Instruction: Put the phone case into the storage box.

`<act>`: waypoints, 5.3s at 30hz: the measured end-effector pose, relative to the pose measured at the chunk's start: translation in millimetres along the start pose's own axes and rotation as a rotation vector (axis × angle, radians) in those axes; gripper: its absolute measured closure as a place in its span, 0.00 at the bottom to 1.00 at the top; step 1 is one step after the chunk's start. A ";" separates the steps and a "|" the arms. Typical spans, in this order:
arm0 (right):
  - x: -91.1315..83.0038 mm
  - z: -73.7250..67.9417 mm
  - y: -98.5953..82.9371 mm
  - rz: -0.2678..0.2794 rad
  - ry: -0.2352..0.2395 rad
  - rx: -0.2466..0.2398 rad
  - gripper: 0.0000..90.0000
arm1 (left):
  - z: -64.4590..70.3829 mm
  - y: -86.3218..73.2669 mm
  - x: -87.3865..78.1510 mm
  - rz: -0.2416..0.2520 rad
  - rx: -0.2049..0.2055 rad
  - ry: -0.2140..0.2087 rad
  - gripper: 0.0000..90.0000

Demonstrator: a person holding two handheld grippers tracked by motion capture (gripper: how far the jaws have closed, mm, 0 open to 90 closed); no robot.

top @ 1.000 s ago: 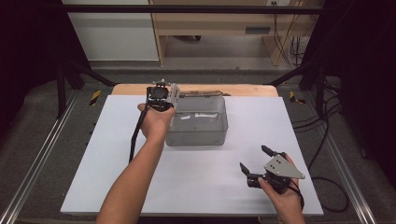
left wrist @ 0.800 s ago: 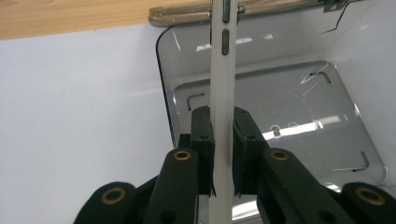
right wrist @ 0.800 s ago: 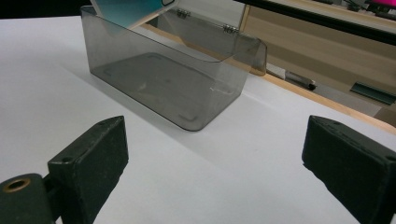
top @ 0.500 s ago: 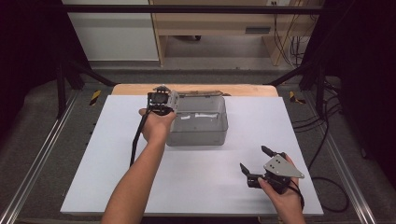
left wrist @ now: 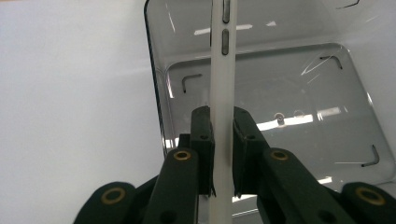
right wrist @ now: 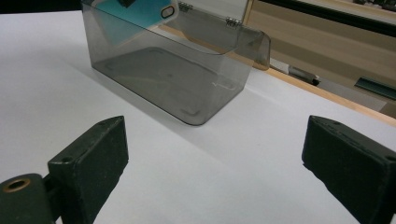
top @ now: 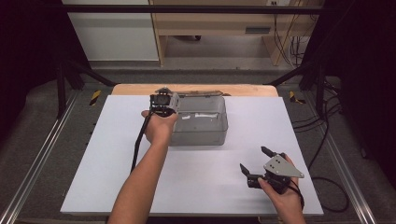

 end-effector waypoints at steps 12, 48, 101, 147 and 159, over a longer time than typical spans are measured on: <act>1.1 -2.1 0.0 -0.005 0.003 -0.010 0.08 | -2.6 -7.3 6.7 -0.020 -0.010 0.007 0.90; 3.0 -4.3 -2.2 -0.020 0.016 -0.014 0.08 | -1.3 -13.2 14.9 -0.042 0.028 0.084 0.90; 5.4 -5.8 -4.0 -0.035 0.030 -0.002 0.08 | 0.0 -16.6 27.4 -0.089 0.069 0.118 0.88; 7.2 -6.0 -7.4 -0.051 0.035 -0.009 0.08 | -4.9 -0.7 35.5 -0.007 0.011 0.063 0.89; 7.8 -6.8 -7.8 -0.054 0.041 -0.013 0.08 | -7.0 0.3 32.8 0.008 0.029 0.100 0.89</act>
Point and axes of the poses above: each handheld gripper's, and its own axes: x roughly forward along the jaws, y roughly out of its top, z roughly to its right, the point moved 8 cm from there along x, roughly forward along the jaws, and after that the axes turned 2 degrees about z, right-handed, at the moved point
